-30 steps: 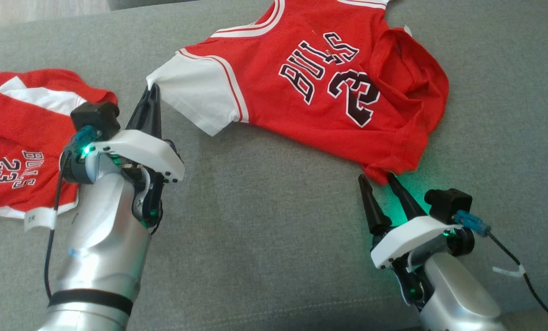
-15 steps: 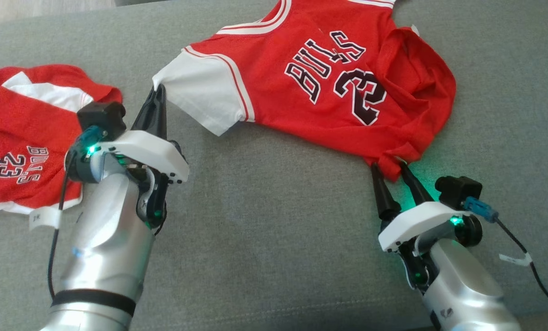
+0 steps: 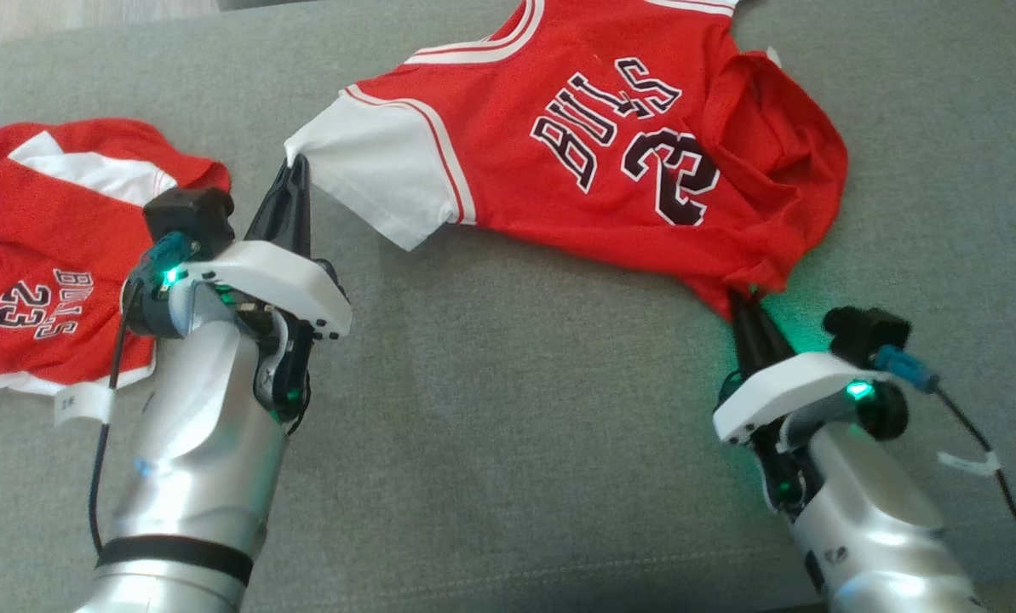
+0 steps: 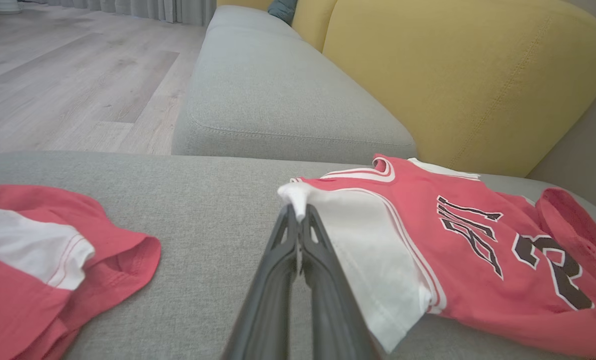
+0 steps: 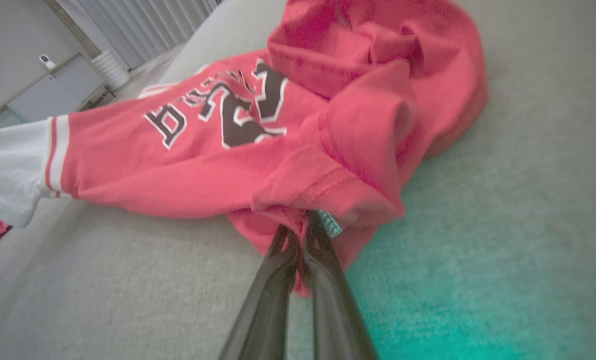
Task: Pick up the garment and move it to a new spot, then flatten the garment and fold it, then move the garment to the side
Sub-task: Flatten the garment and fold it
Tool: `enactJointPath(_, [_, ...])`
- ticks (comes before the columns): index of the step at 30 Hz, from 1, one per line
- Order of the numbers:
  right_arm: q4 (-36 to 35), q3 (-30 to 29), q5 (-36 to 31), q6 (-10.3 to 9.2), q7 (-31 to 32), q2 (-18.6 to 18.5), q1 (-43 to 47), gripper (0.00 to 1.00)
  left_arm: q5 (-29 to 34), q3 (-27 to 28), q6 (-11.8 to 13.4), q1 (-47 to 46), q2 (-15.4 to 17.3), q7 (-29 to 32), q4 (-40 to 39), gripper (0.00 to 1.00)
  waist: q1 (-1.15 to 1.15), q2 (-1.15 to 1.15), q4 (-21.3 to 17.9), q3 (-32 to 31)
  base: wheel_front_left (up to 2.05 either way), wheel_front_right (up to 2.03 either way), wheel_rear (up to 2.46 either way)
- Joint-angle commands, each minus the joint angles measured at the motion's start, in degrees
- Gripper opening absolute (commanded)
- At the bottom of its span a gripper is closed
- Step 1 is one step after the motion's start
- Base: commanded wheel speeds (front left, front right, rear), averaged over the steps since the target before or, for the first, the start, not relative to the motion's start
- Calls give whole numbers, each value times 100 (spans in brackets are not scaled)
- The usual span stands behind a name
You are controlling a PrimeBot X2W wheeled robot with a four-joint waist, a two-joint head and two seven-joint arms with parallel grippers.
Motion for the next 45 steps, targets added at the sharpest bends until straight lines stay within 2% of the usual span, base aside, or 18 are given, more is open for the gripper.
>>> enactJointPath(1, [-265,-56,-124,-4,-76,5,-5,0,38,198,-13,-176,142,-71,-227,0,0,0,-25,-40,0,0,0])
enactJointPath(6, [-794,-370,-433,-4,-77,5,299,0,-5,279,-16,-108,180,-71,-260,0,0,0,-87,-185,0,0,0])
enactJointPath(11, [-1544,-912,-1026,-4,-51,5,657,0,-192,484,-48,0,223,-71,-370,0,0,0,-204,-448,0,0,0])
enactJointPath(15, [-2294,-1369,-1396,-4,366,-6,718,0,-465,653,-116,9,217,-48,-500,0,0,0,-260,-675,0,0,0])
enactJointPath(18, [-2897,-1452,-1418,-4,794,-178,650,0,-707,770,-162,-65,201,69,-673,0,0,0,-247,-862,0,0,0])
enactJointPath(21, [-3428,-1381,-972,-4,1281,-426,491,0,-942,851,-200,-160,182,262,-912,0,0,0,-224,-1068,0,0,0])
enactJointPath(27, [-4233,-773,-41,-4,2066,-1338,-112,0,-1326,1058,-130,-454,200,752,-1568,0,0,0,-188,-1377,0,0,0])
enactJointPath(30, [-4424,-508,469,-4,2271,-1700,-561,0,-1466,1141,-57,-623,232,999,-1940,0,0,0,-166,-1492,0,0,0])
enactJointPath(31, [-4529,-317,995,-4,2392,-1830,-849,0,-1554,1192,10,-712,236,1144,-2195,0,0,0,-140,-1569,0,0,0])
enactJointPath(32, [-4544,-297,1214,-4,2435,-1891,-980,0,-1610,1226,52,-748,233,1215,-2324,0,0,0,-128,-1604,0,0,0])
enactJointPath(35, [-4543,-223,1586,-4,2531,-2093,-1301,0,-1781,1356,199,-821,224,1399,-2709,0,0,0,-92,-1704,0,0,0])
enactJointPath(37, [-4441,-246,1641,-4,2598,-2162,-1432,0,-1878,1446,297,-830,223,1490,-2973,0,0,0,-70,-1765,0,0,0])
enactJointPath(45, [-4405,-567,2716,-4,3070,-1915,-1349,0,-2157,1565,668,-516,175,1905,-3892,0,0,0,24,-1915,0,0,0])
